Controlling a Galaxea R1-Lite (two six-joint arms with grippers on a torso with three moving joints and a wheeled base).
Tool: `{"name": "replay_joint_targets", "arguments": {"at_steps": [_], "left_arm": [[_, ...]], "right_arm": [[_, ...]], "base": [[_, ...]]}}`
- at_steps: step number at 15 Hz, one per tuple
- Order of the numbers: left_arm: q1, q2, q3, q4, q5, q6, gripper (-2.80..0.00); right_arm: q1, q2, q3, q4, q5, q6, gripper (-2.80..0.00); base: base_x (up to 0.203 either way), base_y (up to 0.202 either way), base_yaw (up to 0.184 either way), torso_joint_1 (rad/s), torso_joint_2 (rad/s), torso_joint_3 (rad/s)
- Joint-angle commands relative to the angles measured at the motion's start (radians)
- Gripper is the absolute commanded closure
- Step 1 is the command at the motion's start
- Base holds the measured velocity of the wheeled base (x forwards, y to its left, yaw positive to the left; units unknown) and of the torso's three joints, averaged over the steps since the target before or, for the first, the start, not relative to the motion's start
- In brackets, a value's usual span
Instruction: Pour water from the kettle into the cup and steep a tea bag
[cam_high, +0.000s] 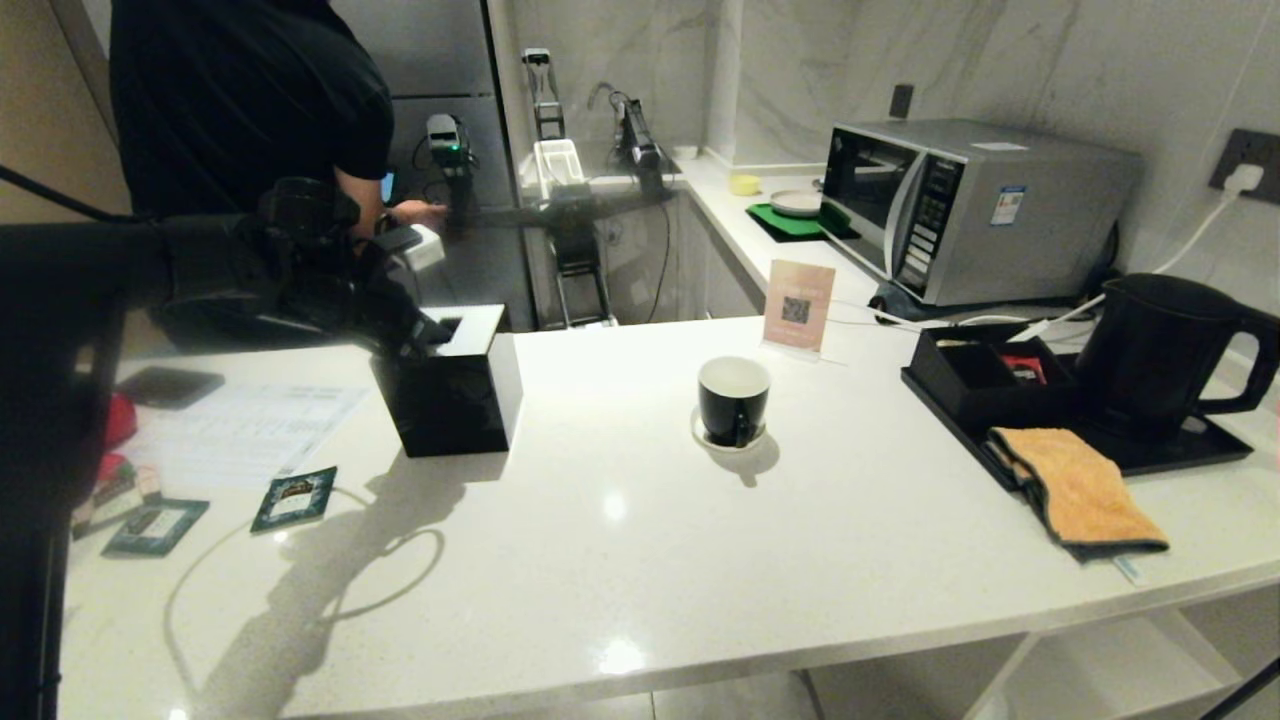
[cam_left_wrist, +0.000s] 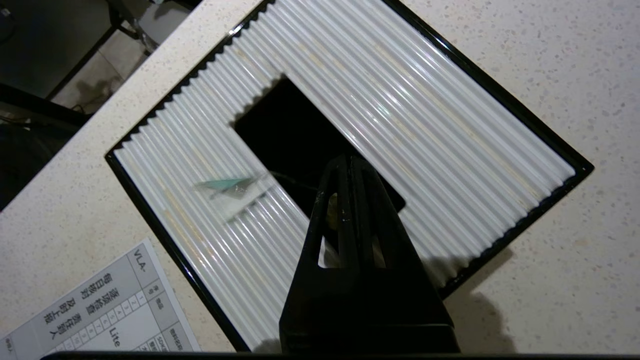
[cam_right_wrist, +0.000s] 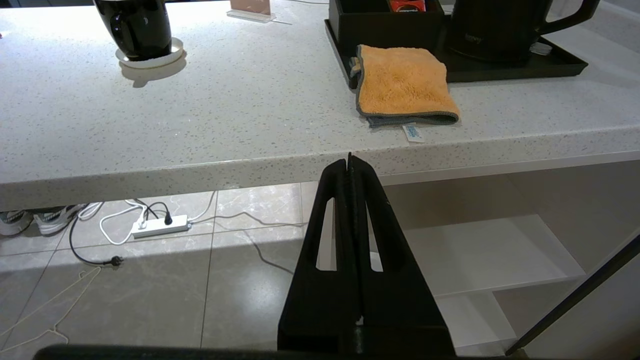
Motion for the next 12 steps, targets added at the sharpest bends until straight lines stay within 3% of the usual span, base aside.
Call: {"name": "replay_joint_targets", "arguments": {"at_steps": [1,12], "left_arm": [[0.002,0.005,0.0,-0.005,-0.002,0.001,0.0],[0.005,0.011,0.0,-0.071,-0.003,0.0,0.0]], "right_arm": [[0.0,0.002,0.0,0.0,0.0,0.0,0.0],[0.0,0.002,0.0,0.0,0.0,0.0,0.0]], "base": [[0.0,0.0,0.0,0.0,0.0,0.0],[0.0,0.0,0.0,0.0,0.0,0.0]]}}
